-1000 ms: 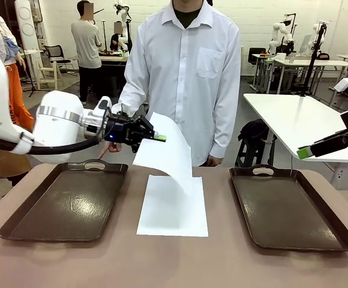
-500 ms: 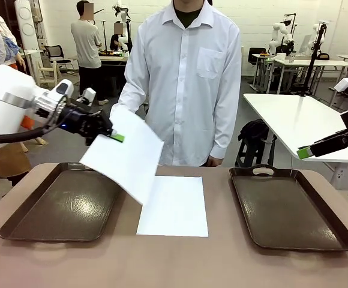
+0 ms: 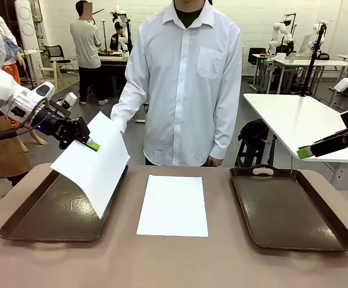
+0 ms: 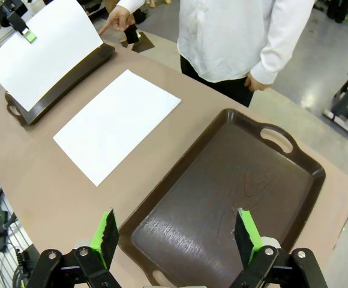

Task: Sort the A4 documents.
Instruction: Place the A4 Paper in the designated Handle tray.

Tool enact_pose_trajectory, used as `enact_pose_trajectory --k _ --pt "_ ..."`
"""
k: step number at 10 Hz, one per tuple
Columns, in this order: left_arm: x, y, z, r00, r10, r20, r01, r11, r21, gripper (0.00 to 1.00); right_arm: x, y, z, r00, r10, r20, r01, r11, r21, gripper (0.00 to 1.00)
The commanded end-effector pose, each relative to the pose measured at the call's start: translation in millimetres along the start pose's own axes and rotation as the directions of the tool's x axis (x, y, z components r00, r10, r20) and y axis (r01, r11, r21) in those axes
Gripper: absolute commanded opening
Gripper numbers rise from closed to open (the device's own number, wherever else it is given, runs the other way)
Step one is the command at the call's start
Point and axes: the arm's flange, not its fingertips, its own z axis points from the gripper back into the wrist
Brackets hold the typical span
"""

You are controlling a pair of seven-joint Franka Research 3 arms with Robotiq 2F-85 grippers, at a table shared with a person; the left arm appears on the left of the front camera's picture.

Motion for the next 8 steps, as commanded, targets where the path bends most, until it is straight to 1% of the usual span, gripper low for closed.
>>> enact_pose_trajectory --k 1,2,4,5,7,8 --pt "10.4 14.6 0.8 0.999 0.044 -0.023 -0.044 0.999 0.020 0.01 -0.4 -0.1 -0.6 1.000 -0.001 -0.001 0.001 1.000 0.002 1.00" --pt "12.0 21.9 -5.1 0.997 0.057 -0.041 -0.056 0.998 0.026 0.01 -0.4 -0.1 -0.6 1.000 -0.001 -0.001 0.001 1.000 0.002 1.00" --pt "8.9 35.5 -6.3 0.995 0.099 -0.032 -0.096 0.992 0.084 0.01 -0.4 -0.1 -0.6 1.000 -0.001 -0.001 0.001 1.000 0.002 1.00" --pt "5.3 44.8 -11.3 0.990 0.135 -0.041 -0.128 0.982 0.139 0.01 -0.4 -0.1 -0.6 1.000 -0.001 -0.001 0.001 1.000 0.002 1.00" --pt "-1.0 65.3 -21.0 0.980 0.189 -0.056 -0.174 0.962 0.213 0.01 -0.4 -0.1 -0.6 1.000 -0.001 -0.001 0.001 1.000 0.002 1.00" --pt "-4.5 73.3 -19.5 0.976 0.213 -0.045 -0.193 0.944 0.268 0.01 -0.4 -0.1 -0.6 1.000 -0.001 -0.001 0.001 1.000 0.002 1.00"
